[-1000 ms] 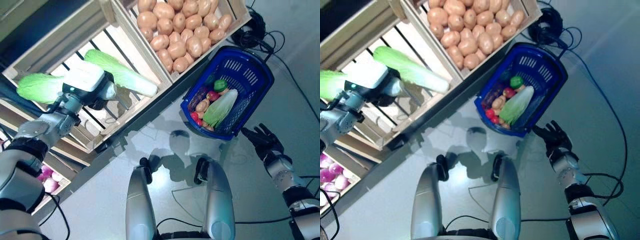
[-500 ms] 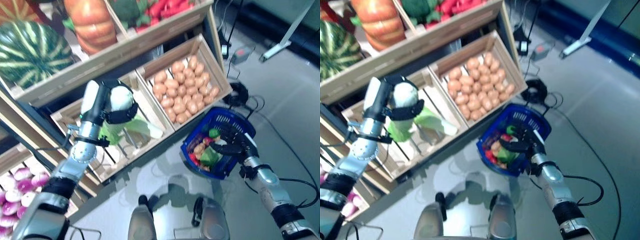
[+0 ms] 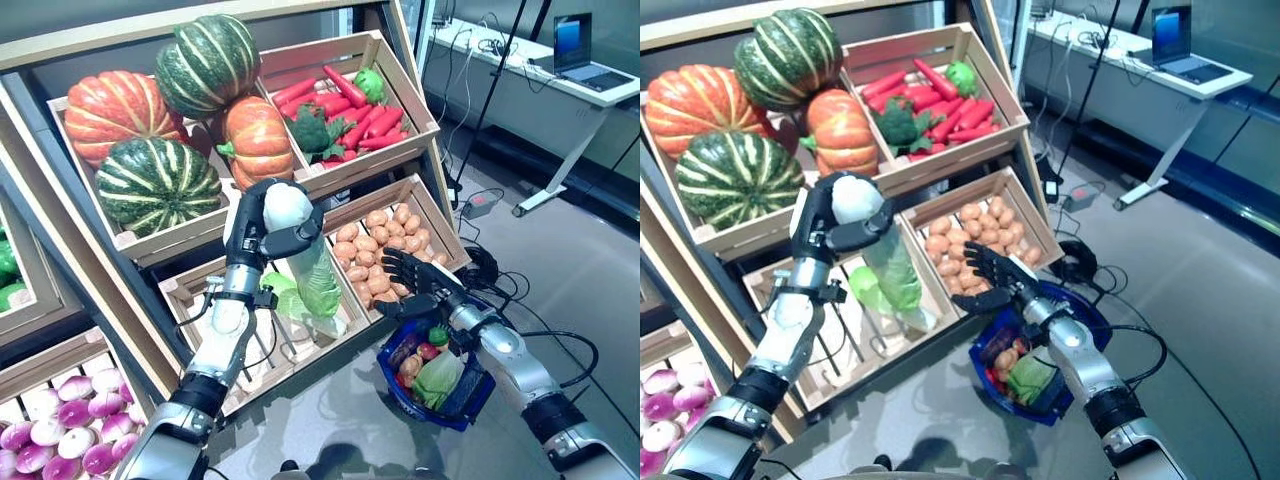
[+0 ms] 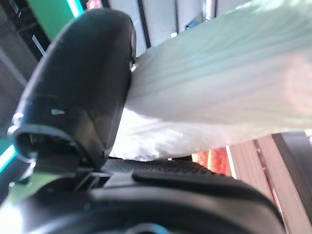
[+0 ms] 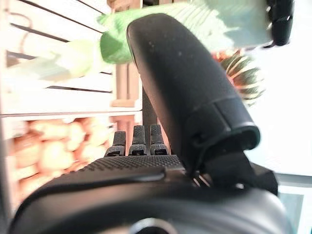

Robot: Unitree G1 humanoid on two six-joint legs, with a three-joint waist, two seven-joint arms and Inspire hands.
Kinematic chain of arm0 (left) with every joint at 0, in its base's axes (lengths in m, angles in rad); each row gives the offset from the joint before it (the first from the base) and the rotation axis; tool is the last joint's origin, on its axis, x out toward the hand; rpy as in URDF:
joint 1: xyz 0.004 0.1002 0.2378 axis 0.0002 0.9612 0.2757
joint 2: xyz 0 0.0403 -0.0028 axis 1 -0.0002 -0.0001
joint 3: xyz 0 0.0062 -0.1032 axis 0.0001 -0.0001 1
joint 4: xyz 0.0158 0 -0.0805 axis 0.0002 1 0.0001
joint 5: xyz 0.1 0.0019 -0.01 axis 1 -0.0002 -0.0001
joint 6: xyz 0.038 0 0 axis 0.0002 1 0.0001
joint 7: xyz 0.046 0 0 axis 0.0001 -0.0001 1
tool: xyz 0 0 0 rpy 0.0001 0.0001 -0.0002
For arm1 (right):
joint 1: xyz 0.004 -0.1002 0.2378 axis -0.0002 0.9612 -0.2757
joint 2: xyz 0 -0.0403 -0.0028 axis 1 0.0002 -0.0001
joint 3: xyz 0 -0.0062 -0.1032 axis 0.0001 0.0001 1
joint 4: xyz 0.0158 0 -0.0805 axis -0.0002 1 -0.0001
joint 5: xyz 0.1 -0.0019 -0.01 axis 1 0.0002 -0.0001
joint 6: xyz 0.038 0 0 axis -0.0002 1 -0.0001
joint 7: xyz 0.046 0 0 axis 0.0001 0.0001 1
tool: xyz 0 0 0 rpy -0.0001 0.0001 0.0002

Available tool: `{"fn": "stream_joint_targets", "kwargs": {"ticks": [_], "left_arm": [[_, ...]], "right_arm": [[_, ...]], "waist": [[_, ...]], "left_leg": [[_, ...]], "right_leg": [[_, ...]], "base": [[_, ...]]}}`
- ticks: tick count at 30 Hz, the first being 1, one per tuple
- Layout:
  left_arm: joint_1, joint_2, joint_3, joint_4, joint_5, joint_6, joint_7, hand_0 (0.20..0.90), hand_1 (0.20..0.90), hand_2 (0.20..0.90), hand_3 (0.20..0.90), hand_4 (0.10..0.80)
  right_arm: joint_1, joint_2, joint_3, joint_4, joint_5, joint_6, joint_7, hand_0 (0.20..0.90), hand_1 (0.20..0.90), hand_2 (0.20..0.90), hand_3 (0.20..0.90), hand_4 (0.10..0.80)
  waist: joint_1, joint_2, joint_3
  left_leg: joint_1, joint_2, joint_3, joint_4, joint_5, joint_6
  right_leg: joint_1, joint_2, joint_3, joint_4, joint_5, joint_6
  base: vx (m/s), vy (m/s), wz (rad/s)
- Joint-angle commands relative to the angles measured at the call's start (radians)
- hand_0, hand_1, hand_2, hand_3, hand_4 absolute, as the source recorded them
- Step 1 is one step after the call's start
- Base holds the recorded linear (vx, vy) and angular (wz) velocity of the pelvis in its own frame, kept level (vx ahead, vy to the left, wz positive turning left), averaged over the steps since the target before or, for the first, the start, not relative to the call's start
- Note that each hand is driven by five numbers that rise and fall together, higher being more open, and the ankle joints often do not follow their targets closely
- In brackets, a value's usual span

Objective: Put vegetables into the basket

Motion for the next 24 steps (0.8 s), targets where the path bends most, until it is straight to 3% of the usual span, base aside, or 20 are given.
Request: {"fn": "stream_joint_targets", "kwargs": {"ticks": [1,10,24], "left_arm": [[-0.117,-0.022,-0.021,-0.091,-0.091,-0.028,-0.056,0.300,0.300,0.300,0.300,0.400],[-0.136,-0.094,-0.112,-0.106,-0.104,0.050,-0.120,0.300,0.300,0.300,0.300,0.400],[-0.158,-0.173,-0.202,-0.152,-0.251,0.098,-0.272,0.300,0.300,0.300,0.300,0.400]], "right_arm": [[-0.131,0.032,0.020,-0.071,0.033,-0.027,0.015,0.900,0.900,0.900,0.900,0.800],[-0.197,0.085,0.049,-0.043,0.016,0.004,-0.040,0.900,0.900,0.900,0.900,0.800],[-0.256,0.153,0.090,0.035,0.217,0.150,0.085,0.900,0.900,0.900,0.900,0.800]], "waist": [[0.012,-0.030,-0.073],[0.019,-0.035,-0.081],[0.029,-0.045,-0.086]], "left_leg": [[0.044,-0.021,0.030,-0.037,-0.023,0.010],[0.065,-0.024,0.017,-0.070,-0.027,0.013],[0.076,-0.022,0.006,-0.070,-0.036,0.008]], "right_leg": [[0.038,-0.018,0.002,-0.088,0.089,-0.043],[0.065,-0.002,-0.008,-0.119,0.097,-0.044],[0.095,0.004,-0.018,-0.135,0.096,-0.050]], "base": [[0.032,-0.059,0.00],[0.008,-0.045,0.01],[0.002,-0.001,0.01]]}}
